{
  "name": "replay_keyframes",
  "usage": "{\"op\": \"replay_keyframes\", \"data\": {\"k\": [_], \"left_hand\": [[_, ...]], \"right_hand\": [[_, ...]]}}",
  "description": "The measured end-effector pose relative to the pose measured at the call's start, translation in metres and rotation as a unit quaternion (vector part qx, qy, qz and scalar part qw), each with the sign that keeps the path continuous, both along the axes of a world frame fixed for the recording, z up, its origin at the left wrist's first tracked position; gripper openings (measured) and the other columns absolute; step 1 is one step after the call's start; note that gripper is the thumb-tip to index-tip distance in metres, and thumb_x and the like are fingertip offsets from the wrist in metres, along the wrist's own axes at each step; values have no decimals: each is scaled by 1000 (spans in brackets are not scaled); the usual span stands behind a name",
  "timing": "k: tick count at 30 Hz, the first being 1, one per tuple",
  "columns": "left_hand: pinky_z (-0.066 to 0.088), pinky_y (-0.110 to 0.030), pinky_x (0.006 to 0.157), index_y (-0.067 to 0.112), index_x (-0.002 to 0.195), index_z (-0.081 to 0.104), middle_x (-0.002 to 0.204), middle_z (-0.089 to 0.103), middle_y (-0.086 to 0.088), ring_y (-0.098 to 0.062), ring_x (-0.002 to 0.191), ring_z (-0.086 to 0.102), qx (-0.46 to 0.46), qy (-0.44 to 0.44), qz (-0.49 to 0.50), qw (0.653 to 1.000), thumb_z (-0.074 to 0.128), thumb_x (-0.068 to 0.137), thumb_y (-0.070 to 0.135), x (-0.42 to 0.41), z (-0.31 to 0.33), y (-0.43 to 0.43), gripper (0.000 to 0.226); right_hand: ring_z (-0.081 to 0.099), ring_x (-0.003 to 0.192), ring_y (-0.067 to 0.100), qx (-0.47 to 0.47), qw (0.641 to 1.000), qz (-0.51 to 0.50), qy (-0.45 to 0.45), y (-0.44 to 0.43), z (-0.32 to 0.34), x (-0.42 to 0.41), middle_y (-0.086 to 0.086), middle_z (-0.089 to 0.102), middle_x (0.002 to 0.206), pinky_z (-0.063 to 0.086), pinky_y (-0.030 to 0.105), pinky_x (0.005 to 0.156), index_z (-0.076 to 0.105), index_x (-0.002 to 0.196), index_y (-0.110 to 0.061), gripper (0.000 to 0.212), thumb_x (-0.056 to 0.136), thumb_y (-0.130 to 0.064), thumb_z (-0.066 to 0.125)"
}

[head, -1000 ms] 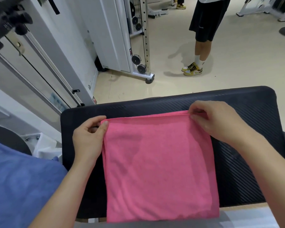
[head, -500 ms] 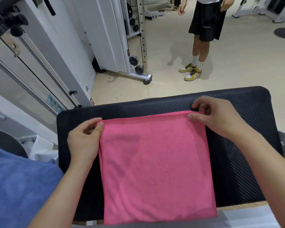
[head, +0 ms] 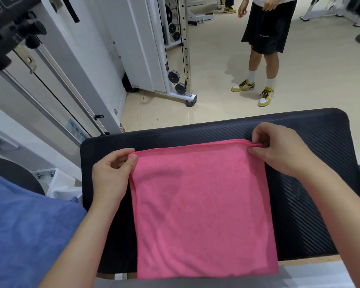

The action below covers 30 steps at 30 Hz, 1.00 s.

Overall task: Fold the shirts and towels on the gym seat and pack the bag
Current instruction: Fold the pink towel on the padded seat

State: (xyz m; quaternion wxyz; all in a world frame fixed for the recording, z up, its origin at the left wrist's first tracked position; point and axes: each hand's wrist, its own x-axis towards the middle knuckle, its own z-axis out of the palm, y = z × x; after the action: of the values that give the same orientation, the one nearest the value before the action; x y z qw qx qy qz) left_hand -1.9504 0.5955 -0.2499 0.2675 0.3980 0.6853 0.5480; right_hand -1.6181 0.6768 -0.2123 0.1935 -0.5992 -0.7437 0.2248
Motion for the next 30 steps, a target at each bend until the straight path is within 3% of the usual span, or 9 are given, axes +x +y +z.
{"op": "replay_keyframes", "data": {"k": [5, 12, 15, 18, 20, 24, 30], "left_hand": [[48, -13, 66, 26, 83, 71, 76, 70, 2, 1, 66, 61, 6, -7, 43, 999, 74, 82, 7, -2, 9, 9, 19], [54, -27, 75, 31, 80, 68, 79, 71, 4, -7, 73, 65, 25, 40, 96, 994, 78, 77, 12, -16, 18, 45, 22], [52, -25, 75, 32, 86, 67, 78, 68, 10, -5, 69, 59, 16, 80, 87, 993, 77, 78, 16, -16, 14, 48, 20], [47, -18, 73, 34, 91, 65, 83, 65, 12, -2, 71, 54, 26, 67, 73, 995, 71, 83, 19, -14, 17, 32, 18], [46, -12, 73, 35, 92, 65, 85, 64, 14, 1, 72, 55, 21, 93, 67, 993, 68, 86, 16, -8, 18, 5, 20], [43, -3, 68, 24, 93, 69, 86, 67, 8, 2, 72, 57, -50, 91, 58, 993, 68, 86, 10, 16, -6, -77, 16], [46, -6, 65, 25, 93, 68, 84, 67, 3, 0, 71, 57, -131, 16, 86, 988, 72, 84, 11, 41, -51, -152, 18]], "right_hand": [[60, 77, 15, -27, 995, -38, 83, 16, 9, -2, -3, 66, 80, 47, 31, 76, 66, 82, -23, 19, 75, -11, 79], [53, 71, 8, 70, 987, -73, 124, 40, 4, -27, -10, 60, 79, 47, 33, 82, 67, 100, -19, 22, 81, -10, 71], [51, 73, 3, 78, 987, -72, 123, 34, -5, -29, -3, 63, 105, 45, 29, 85, 62, 121, -18, 36, 85, -13, 65], [54, 94, 7, 76, 977, -97, 176, 11, -6, -25, -2, 53, 123, 42, 24, 88, 51, 134, -24, 51, 86, -17, 65], [55, 100, 10, 76, 967, -143, 197, -19, -13, -17, -3, 55, 120, 43, 23, 86, 52, 131, -26, 49, 85, -18, 66], [60, 85, 10, 36, 946, -232, 223, -104, -46, -3, 4, 63, 102, 45, 11, 74, 62, 113, -25, 32, 85, -11, 67], [57, 88, 21, -45, 955, -256, 146, -171, -91, 11, 3, 58, 96, 40, 34, 76, 63, 112, -20, 27, 86, -16, 68]]}}
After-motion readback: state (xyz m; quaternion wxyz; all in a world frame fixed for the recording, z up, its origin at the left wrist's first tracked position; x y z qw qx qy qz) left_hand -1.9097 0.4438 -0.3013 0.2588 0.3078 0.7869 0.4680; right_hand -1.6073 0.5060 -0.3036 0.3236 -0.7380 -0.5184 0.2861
